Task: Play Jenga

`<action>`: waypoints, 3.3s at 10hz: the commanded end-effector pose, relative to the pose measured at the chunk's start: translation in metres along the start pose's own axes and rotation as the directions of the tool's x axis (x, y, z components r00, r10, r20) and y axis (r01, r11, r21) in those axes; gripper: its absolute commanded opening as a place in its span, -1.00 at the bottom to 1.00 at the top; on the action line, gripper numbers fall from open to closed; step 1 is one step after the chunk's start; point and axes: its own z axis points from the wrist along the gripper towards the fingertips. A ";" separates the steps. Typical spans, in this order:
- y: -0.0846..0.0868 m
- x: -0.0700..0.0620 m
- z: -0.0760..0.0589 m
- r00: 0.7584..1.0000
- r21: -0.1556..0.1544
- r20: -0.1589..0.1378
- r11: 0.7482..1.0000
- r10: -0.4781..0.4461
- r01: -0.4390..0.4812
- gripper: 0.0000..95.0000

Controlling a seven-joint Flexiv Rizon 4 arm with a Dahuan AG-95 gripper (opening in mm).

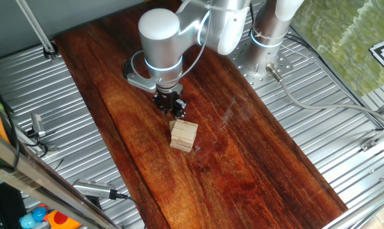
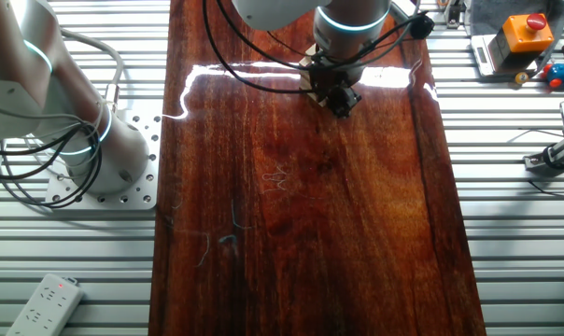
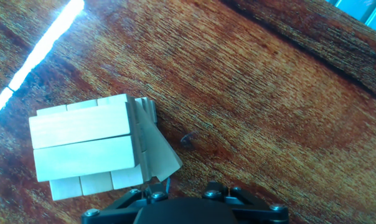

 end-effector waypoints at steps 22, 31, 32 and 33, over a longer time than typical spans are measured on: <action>-0.003 -0.004 -0.004 1.000 -0.015 0.004 1.000 0.003 -0.003 -0.20; -0.003 -0.004 -0.002 1.000 -0.015 0.011 1.000 0.011 -0.011 -0.20; -0.003 -0.004 -0.002 1.000 -0.015 0.011 1.000 0.012 -0.012 -0.20; -0.003 -0.005 -0.003 1.000 -0.015 0.011 1.000 0.011 -0.011 -0.20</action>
